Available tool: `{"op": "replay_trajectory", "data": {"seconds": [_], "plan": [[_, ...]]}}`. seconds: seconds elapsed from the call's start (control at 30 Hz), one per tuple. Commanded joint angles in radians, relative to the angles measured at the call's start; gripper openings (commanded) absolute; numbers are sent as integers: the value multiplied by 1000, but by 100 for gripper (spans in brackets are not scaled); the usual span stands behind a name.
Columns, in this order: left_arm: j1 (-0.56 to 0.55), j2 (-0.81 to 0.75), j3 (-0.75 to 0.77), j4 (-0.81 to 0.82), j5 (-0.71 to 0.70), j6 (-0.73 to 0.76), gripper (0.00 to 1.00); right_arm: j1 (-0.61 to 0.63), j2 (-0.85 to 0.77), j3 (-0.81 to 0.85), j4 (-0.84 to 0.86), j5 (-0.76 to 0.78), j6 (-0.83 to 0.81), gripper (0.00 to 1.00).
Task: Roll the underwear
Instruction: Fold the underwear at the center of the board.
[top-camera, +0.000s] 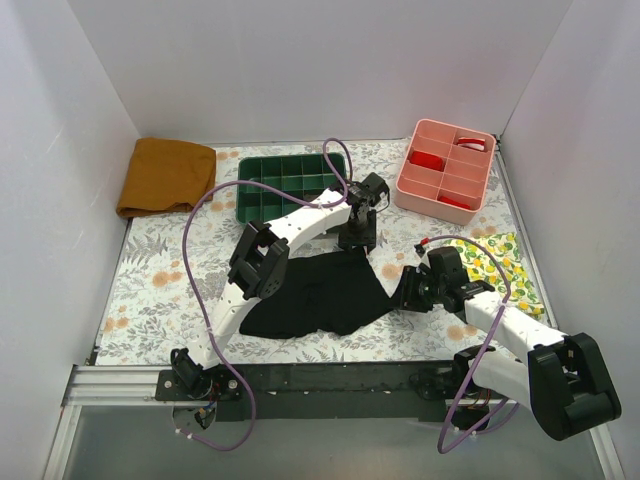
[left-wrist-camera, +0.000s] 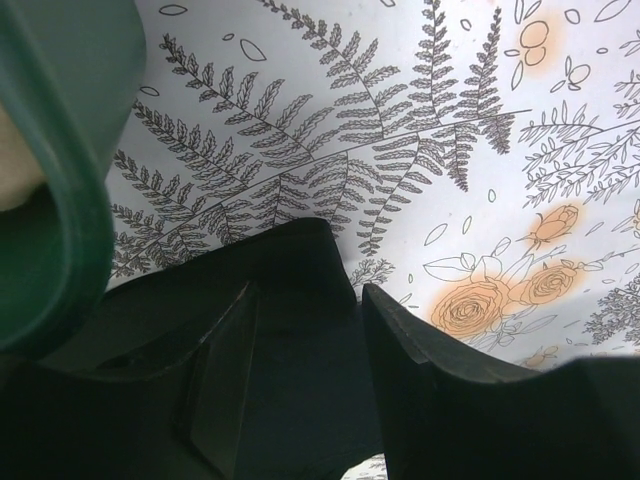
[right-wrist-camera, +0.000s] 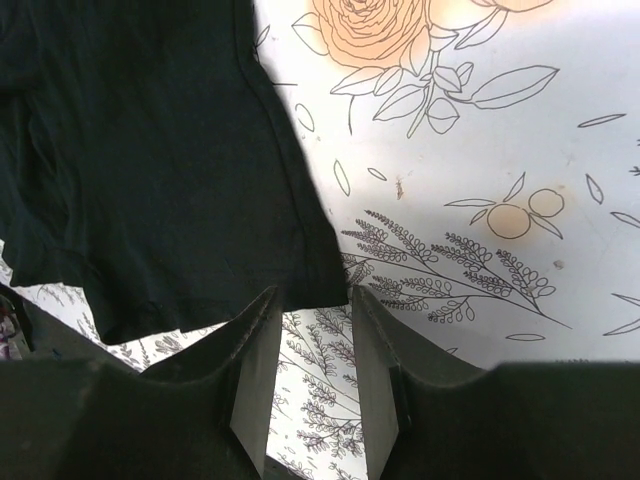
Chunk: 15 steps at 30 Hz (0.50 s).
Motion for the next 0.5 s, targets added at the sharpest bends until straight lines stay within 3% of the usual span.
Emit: {"op": "replay_trajectory", "data": {"seconds": [0.0, 0.23, 0.47], "plan": [[9, 36, 30, -14, -30, 4, 45, -4, 10, -12, 27, 26, 12, 43], [9, 60, 50, -17, -27, 4, 39, -4, 37, -6, 53, 19, 19, 40], [9, 57, 45, -5, -19, 6, 27, -4, 43, -17, 77, 5, 32, 29]]}}
